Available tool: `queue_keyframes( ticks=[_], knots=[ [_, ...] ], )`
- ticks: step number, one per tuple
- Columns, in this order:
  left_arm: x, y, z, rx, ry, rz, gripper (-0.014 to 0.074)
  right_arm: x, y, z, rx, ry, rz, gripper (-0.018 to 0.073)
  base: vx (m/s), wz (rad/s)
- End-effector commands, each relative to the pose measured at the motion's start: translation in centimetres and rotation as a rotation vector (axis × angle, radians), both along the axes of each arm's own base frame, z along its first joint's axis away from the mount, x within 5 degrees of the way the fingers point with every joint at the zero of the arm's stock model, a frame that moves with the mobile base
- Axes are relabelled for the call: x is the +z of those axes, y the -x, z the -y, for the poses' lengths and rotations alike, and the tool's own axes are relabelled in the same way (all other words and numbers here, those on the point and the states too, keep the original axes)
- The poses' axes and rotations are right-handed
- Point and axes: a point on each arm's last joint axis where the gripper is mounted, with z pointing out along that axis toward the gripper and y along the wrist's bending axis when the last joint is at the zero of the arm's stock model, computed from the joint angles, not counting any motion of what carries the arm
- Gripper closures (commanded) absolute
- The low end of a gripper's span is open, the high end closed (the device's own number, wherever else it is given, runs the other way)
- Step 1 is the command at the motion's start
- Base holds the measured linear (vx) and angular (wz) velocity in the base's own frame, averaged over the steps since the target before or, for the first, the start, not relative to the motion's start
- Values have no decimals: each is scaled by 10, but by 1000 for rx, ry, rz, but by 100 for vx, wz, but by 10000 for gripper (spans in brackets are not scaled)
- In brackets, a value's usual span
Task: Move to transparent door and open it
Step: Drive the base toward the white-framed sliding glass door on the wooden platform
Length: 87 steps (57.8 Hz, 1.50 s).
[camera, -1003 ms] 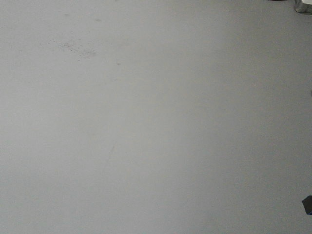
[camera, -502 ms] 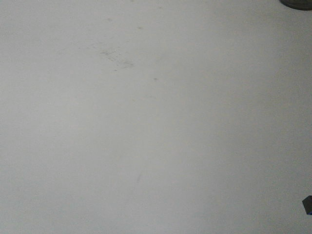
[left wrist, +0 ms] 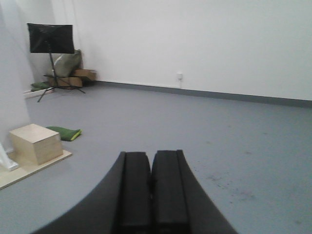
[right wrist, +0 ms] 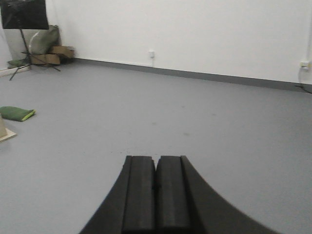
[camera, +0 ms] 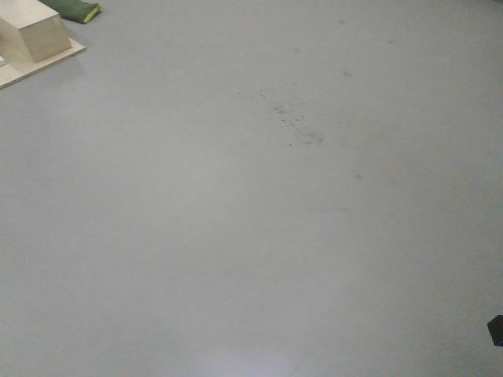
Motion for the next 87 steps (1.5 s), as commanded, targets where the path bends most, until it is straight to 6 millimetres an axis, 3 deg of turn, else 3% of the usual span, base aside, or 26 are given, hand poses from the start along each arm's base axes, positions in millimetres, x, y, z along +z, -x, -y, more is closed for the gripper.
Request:
queue_keyframes(
  ticks=[1,87],
  knots=[
    [3,1,0,-3,18,81,603,7,1,0,-4,12,98,566,49,63],
    [3,1,0,-3,18,81,603,7,1,0,-4,12,98,566,51,47]
  ],
)
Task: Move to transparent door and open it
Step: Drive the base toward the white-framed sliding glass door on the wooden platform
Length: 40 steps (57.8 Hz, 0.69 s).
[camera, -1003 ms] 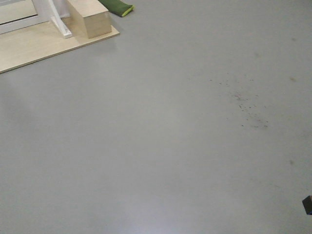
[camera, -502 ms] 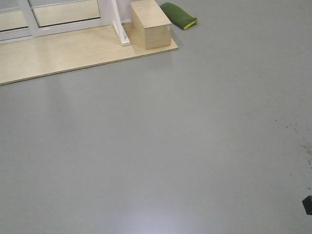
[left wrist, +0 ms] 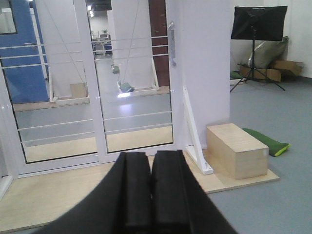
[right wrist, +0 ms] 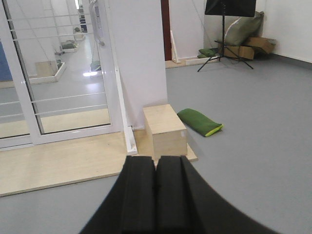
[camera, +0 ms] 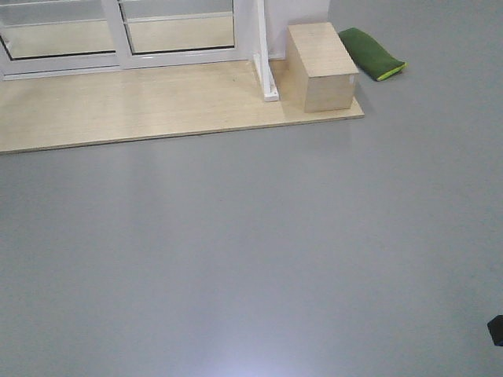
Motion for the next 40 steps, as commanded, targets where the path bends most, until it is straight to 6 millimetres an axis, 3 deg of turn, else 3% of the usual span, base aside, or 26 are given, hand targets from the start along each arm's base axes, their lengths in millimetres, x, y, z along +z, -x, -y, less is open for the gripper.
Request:
queue_keyframes(
  ticks=[1,40],
  knots=[
    [3,1,0,-3,18,81,603,7,1,0,-4,12,97,566,54,26],
    [3,1,0,-3,18,81,603,7,1,0,-4,12,97,566,55,15]
  ],
)
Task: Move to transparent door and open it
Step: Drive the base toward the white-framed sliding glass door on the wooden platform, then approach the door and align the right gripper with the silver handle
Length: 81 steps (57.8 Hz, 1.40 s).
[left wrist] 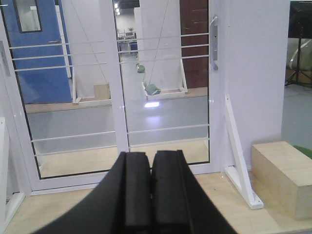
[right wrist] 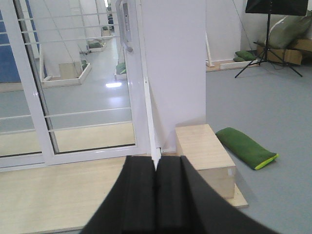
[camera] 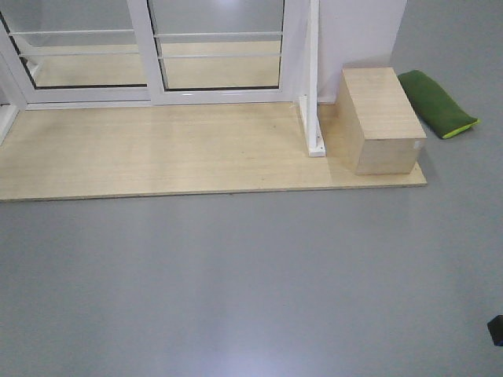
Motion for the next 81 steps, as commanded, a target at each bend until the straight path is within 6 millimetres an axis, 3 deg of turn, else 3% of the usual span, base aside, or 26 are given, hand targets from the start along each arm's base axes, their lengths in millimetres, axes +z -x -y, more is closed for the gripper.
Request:
queue_keyframes(
  ticks=[1,81],
  knots=[
    [3,1,0,-3,18,81,603,7,1,0,-4,12,97,566,56,10],
    [3,1,0,-3,18,81,603,7,1,0,-4,12,97,566,52,3]
  ],
)
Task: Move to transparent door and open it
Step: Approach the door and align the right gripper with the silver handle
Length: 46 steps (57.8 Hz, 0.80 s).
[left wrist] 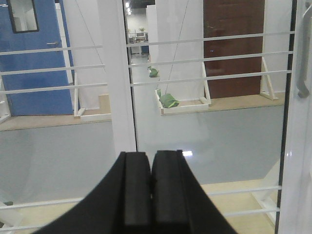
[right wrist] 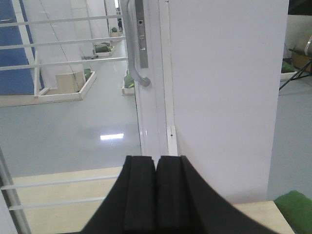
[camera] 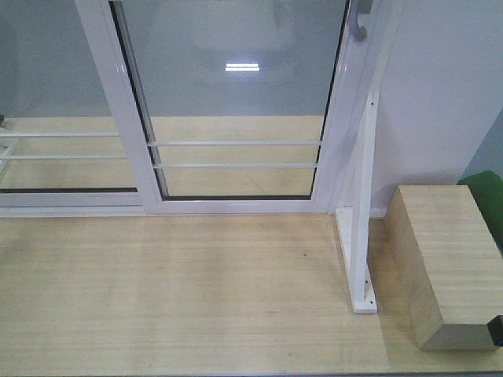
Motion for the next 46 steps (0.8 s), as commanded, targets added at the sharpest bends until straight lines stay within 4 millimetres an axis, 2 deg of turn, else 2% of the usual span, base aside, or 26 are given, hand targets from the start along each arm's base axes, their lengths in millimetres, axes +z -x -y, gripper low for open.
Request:
queue_keyframes(
  ticks=[1,24,46],
  knots=[
    [3,1,0,-3,18,81,603,7,1,0,-4,12,97,566,44,-4],
    [3,1,0,-3,18,81,603,7,1,0,-4,12,97,566,38,-2],
    [3,1,0,-3,18,81,603,7,1,0,-4,12,97,566,23,2]
  ],
)
